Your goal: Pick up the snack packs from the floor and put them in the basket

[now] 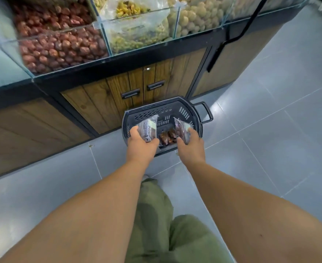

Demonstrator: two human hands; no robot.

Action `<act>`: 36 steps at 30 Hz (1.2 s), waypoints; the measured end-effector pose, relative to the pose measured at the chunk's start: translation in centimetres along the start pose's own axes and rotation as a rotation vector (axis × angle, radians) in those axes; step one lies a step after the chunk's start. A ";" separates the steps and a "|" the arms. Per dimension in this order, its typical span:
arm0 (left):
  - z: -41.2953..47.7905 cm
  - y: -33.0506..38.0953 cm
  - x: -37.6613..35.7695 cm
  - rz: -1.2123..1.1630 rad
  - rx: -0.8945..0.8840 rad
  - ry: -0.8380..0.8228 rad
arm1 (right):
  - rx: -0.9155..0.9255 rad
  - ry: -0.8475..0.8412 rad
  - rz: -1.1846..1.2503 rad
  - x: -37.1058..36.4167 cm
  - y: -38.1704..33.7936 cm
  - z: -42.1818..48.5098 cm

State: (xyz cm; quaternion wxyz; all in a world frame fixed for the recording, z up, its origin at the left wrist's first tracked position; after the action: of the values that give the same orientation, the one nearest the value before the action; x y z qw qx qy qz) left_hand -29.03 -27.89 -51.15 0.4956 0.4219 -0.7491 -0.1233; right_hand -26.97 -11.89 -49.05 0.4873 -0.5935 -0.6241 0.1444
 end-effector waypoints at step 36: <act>30.8 -7.4 -29.8 0.371 0.378 -0.300 | -0.229 -0.419 -0.443 -13.2 19.9 41.2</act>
State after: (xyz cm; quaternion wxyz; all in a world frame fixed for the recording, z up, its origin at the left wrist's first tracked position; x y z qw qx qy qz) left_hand -46.80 -17.16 -89.40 0.3065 0.3396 -0.8878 0.0499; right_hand -49.47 -2.05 -89.80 0.2978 -0.4516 -0.8370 0.0828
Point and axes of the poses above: each hand's wrist, its own z-axis towards the middle knuckle, its own x-axis out of the back of the hand, y = z × x, the point moved 3 cm from there along z, towards the middle knuckle, and after that the axes turned 14 degrees about z, right-handed, at the moved point
